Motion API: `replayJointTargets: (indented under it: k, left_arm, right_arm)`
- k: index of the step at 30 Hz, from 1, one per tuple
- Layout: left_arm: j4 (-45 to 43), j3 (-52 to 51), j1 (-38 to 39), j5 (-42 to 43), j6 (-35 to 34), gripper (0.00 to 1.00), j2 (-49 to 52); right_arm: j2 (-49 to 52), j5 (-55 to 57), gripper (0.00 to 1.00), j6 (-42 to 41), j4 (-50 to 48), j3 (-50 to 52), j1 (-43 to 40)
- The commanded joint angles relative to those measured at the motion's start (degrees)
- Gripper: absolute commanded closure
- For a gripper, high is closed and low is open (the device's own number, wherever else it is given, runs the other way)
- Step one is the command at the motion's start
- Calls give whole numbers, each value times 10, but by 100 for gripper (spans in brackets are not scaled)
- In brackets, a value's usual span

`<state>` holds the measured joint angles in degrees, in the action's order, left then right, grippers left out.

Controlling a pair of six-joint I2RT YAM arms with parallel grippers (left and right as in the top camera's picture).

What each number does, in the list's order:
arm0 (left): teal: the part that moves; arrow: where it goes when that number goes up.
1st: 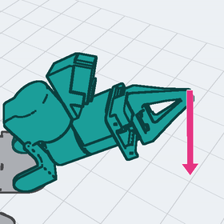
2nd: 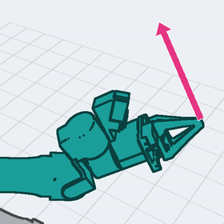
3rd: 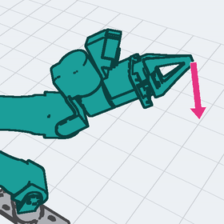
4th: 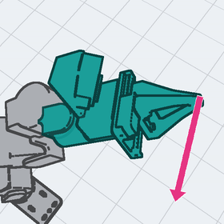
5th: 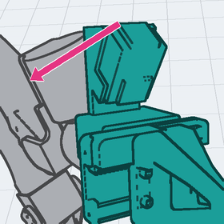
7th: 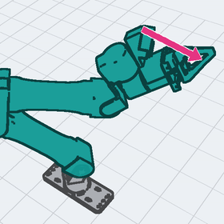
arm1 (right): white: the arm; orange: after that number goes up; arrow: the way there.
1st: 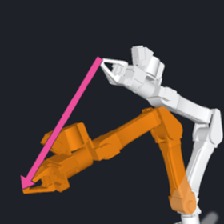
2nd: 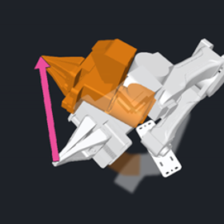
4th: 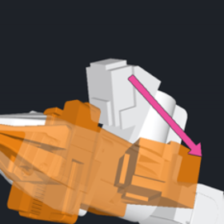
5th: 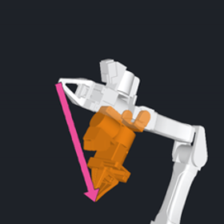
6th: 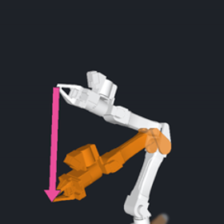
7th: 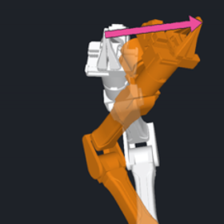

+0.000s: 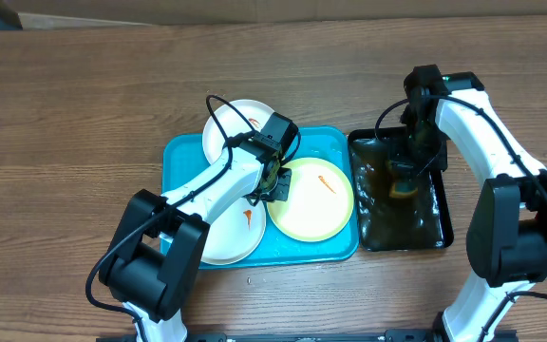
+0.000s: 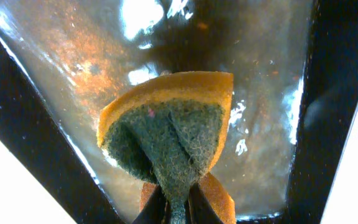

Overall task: Clean dirty plates on tray and stack at the side
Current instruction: 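Lift the wet sponge and carry it toward the yellow plate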

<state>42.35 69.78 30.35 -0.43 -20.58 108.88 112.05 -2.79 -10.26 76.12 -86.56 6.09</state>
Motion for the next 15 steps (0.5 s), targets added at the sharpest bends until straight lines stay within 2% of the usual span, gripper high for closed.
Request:
replayJointTargets:
  k: [1, 8, 15]
  left_arm:
    - [0, -4, 0, 2, 9, 96, 5]
    - [0, -4, 0, 2, 9, 96, 5]
    - [0, -4, 0, 2, 9, 96, 5]
  right_arm:
    - [-2, -2, 96, 2, 16, -42, 1]
    - [-2, -3, 96, -35, 84, -98, 1]
    - [-2, -3, 96, -35, 111, -99, 1]
